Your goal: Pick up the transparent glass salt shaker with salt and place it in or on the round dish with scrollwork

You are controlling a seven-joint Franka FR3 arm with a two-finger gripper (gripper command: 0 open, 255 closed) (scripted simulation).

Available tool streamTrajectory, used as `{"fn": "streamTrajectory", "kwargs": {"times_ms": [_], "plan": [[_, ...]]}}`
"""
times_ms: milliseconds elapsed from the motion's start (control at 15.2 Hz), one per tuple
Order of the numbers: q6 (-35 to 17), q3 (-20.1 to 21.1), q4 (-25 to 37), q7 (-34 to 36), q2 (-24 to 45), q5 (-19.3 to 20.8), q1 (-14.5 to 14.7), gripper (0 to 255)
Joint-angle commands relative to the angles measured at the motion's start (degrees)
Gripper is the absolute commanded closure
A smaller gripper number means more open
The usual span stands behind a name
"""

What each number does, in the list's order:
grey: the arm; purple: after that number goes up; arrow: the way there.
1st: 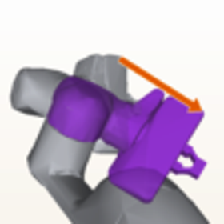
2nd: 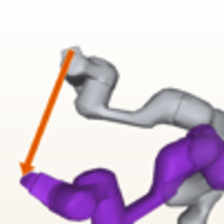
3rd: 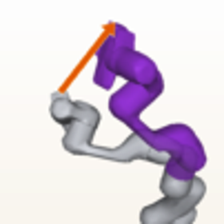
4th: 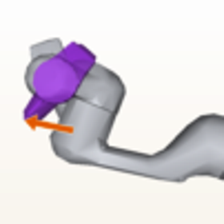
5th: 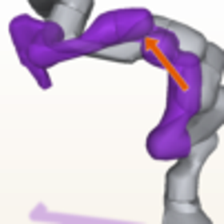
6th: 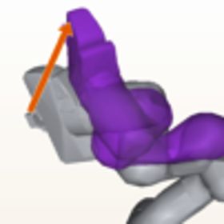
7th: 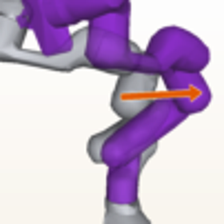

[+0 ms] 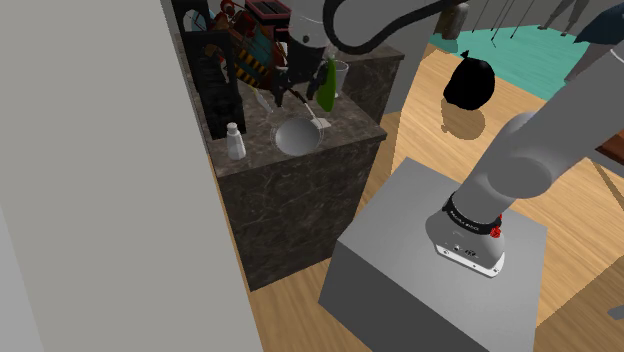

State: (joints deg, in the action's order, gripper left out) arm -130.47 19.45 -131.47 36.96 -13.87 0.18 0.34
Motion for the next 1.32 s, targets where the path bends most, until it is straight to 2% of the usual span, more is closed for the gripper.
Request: {"fn": "streamTrajectory", "kwargs": {"times_ms": [0, 396, 726, 1254], "plan": [[-2.59, 1.54, 1.92, 3.36, 4.26, 1.78, -0.28, 0], [-7.46, 4.48, 10.04, 14.72, 17.58, 10.21, 0.36, 0], [-8.95, 3.70, 19.29, 23.54, 29.02, 17.86, 3.78, 0], [-12.28, 1.97, 20.97, 26.10, 34.48, 21.39, 5.24, 0]]}}
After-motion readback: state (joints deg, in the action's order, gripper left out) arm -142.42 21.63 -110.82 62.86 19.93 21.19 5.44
